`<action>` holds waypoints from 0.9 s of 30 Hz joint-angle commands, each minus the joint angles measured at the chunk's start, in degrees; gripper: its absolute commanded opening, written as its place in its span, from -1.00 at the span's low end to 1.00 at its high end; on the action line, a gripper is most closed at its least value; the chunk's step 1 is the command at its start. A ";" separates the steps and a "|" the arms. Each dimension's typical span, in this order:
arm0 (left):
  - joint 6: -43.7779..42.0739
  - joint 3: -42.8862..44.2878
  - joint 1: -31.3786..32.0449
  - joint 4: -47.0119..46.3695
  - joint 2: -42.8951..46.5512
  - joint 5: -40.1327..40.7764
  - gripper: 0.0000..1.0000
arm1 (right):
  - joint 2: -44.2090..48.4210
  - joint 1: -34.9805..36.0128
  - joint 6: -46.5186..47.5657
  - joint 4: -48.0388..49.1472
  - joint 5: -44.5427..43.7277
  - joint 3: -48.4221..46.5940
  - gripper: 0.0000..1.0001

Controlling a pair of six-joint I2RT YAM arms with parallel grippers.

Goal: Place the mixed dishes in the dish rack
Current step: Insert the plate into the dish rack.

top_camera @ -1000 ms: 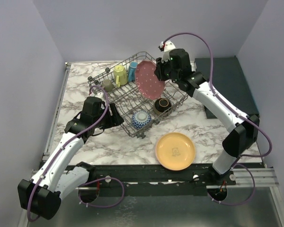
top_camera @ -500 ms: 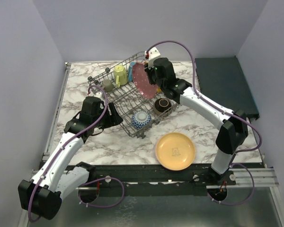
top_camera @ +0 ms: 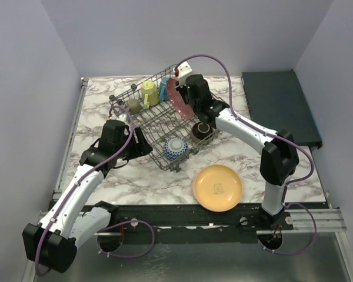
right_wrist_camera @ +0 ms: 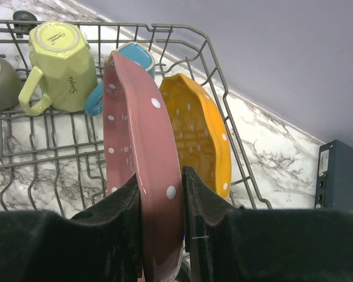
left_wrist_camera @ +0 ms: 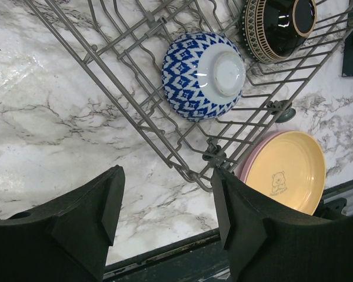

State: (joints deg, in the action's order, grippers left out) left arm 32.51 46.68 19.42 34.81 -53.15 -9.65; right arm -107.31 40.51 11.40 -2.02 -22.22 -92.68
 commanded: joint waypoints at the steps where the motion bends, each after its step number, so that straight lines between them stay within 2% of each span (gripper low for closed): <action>1: -0.43 -0.70 -0.69 -0.84 0.15 0.90 0.34 | -0.30 0.27 3.13 12.67 -2.97 -0.70 -0.99; 27: -0.52 -0.66 -1.42 -0.81 -0.41 0.52 0.33 | -5.77 0.24 8.82 19.47 -6.41 0.97 -1.00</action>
State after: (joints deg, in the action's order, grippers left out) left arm 32.51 46.46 18.41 34.79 -53.36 -9.65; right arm -113.51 40.51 18.96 8.12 -26.28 -91.18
